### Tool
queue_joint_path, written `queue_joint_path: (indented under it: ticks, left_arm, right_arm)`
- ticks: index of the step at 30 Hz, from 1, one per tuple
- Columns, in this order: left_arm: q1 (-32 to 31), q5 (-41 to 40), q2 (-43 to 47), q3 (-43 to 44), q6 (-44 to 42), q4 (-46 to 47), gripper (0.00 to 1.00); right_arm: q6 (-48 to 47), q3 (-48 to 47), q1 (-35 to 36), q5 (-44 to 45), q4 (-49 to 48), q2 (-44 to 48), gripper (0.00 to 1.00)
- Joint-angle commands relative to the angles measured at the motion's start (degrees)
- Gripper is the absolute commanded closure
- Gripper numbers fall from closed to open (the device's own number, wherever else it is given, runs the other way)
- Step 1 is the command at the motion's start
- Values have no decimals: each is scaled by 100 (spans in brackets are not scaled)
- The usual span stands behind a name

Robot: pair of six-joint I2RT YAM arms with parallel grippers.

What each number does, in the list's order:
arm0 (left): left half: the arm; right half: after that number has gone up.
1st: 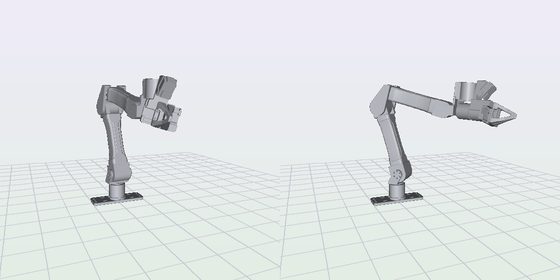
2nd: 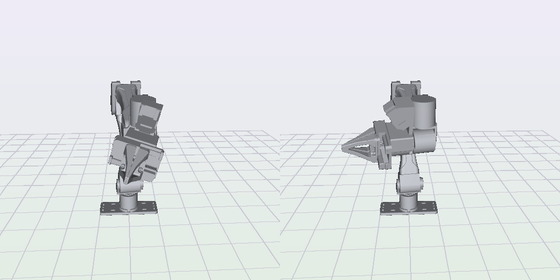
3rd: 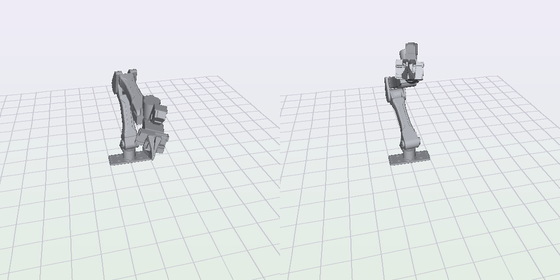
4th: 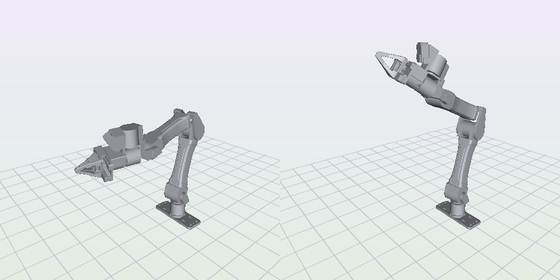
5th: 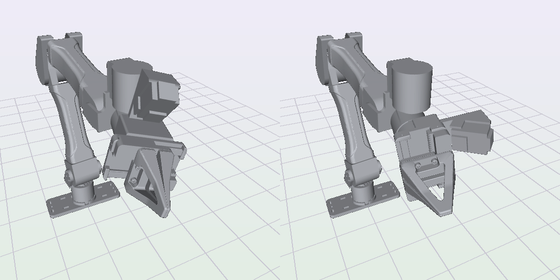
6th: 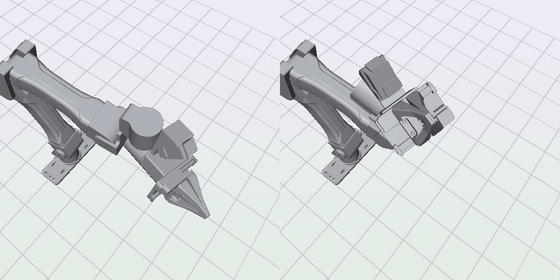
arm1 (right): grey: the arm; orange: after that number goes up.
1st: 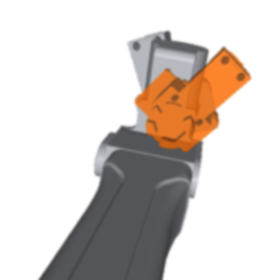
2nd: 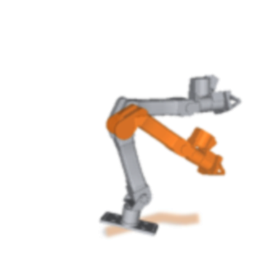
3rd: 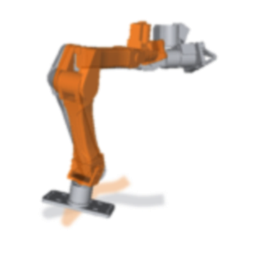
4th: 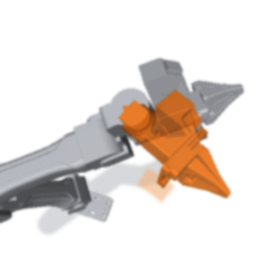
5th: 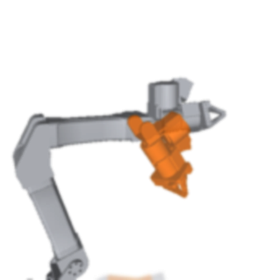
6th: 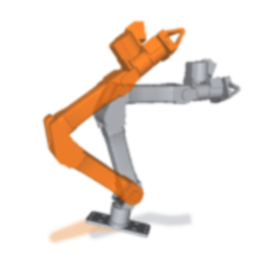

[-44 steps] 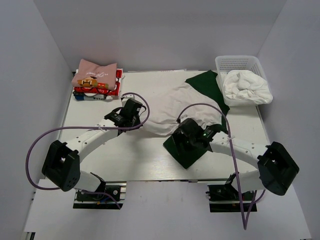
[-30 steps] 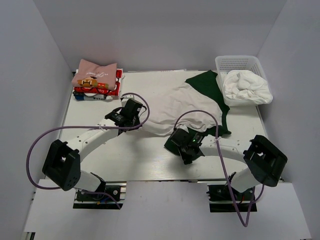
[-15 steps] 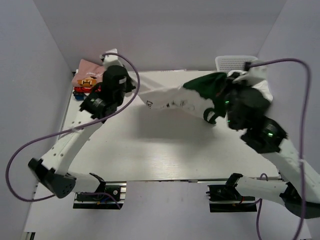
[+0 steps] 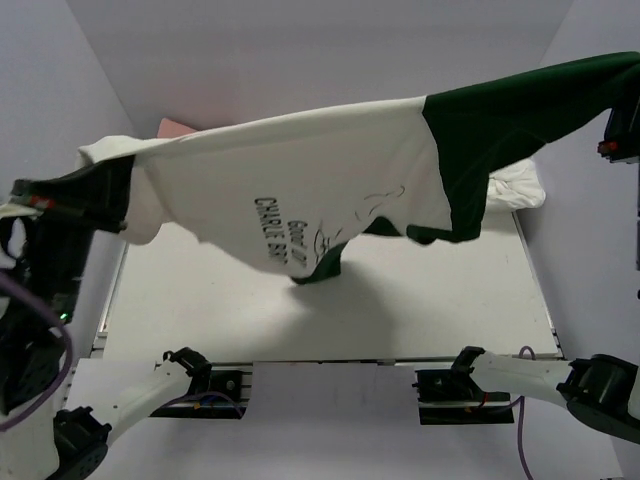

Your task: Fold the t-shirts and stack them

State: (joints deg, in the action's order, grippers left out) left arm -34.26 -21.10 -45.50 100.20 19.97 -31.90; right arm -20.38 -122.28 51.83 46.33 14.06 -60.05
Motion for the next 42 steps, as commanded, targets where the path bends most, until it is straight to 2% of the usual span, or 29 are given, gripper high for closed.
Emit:
queue_joint_path:
  ticks: [1, 4, 5, 8, 9, 11, 12, 13, 14, 16, 17, 18, 19, 20, 21, 22, 23, 24, 25, 26, 27, 28, 30, 31, 33, 34, 38, 40, 42]
  left_arm:
    - [69, 720, -38, 165, -2, -228, 100]
    - [69, 1125, -108, 166, 69, -229, 100]
    - [69, 1126, -161, 105, 69, -229, 100]
    - [69, 617, -407, 43, 209, -168, 100]
    - [69, 503, -608, -105, 209, -167, 100]
    - [69, 90, -837, -334, 332, -54, 100]
    - [-1, -155, -977, -587, 411, -53, 100]
    - [-2, -662, -1301, -738, 542, -53, 100]
    - [77, -667, -1487, -1044, 613, -53, 100]
    - [130, -808, -2259, -1204, 902, -166, 100]
    - [200, -703, -2567, -1335, 965, -167, 100]
    - [261, -650, -2900, -1389, 1131, -350, 100]
    - [436, -545, -3234, -1459, 1237, -352, 95]
    - [586, -309, -3568, -1616, 1238, -248, 91]
    - [726, -89, -4302, -1618, 1238, -160, 87]
    - [980, 287, -4710, -1453, 1238, -106, 73]
    - [1105, 421, -5123, -1268, 1168, -54, 65]
    - [1219, 484, -5536, -1031, 1167, -105, 57]
    - [1377, 484, -6280, -751, 1080, -280, 42]
    - [1439, 580, -6601, -87, 1080, -456, 39]
    - [1492, 833, -6856, 225, 879, -614, 38]
    - [1545, 905, -7137, 619, 825, -833, 21]
    - [1545, 1116, -7027, 571, 606, -740, 0]
    - [1545, 1117, -6869, 414, 605, -504, 0]
    - [1545, 1265, -6246, -376, 605, -248, 0]
    - [1545, 1336, -6026, -962, 675, -168, 0]
    - [1484, 1565, -4927, -2529, 938, -80, 0]
    - [1405, 2159, -4224, -3592, 1061, 121, 0]
    - [1405, 2522, -3593, -4574, 1219, 333, 0]
  right_arm:
    - [-291, -209, -42, -650, -237, 178, 100]
    - [-475, -69, -24, -713, -858, 73, 100]
    - [-902, 10, -7, -513, -1218, 3, 100]
    - [-1818, 291, -7, 295, -2221, -707, 100]
    - [-2438, 414, 2, 672, -3364, -866, 100]
    - [-3495, 939, -59, 1130, -4232, -1531, 100]
    - [-4239, 1082, -103, 1255, -5498, -1692, 100]
    - [-4324, 1336, -356, 1282, -5763, -1859, 100]
    - [-4264, 1425, -471, 1326, -5827, -2279, 100]
    - [-3099, 1444, -1135, 1309, -5127, -2632, 100]
    - [-2625, 1461, -1323, 1231, -4185, -2826, 100]
    - [-1576, 1479, -1734, 1021, -3723, -3045, 100]
    - [-591, 1488, -1903, 853, -2291, -3161, 100]
    - [98, 1540, -2375, 399, -2024, -3292, 100]
    - [357, 1880, -2475, -5, -1874, -3694, 100]
    - [638, 1979, -2642, -427, -1533, -3872, 100]
    - [893, 2041, -2739, -631, -1416, -4056, 100]
    - [1052, 1833, -2792, -851, -1146, -4763, 100]
    - [1315, 1709, -2836, -1097, -542, -4996, 100]
    - [1448, 1333, -2941, -1186, -319, -5460, 97]
    - [1545, 912, -2968, -1326, 118, -5847, 60]
    - [1746, 586, -2995, -1458, 549, -5964, 44]
    - [1862, 547, -2977, -1721, 808, -6097, 23]
    - [1888, 904, -2951, -1915, 843, -5784, 11]
    - [2203, 1362, -2890, -2205, 651, -5449, 10]
    - [2310, 2156, -2863, -2494, 581, -4907, 10]
    - [3144, 3752, -2740, -2857, 500, -3946, 10]
    - [3985, 4927, -2670, -2892, 553, -3393, 10]
    - [4198, 5739, -2617, -2901, 553, -2998, 10]
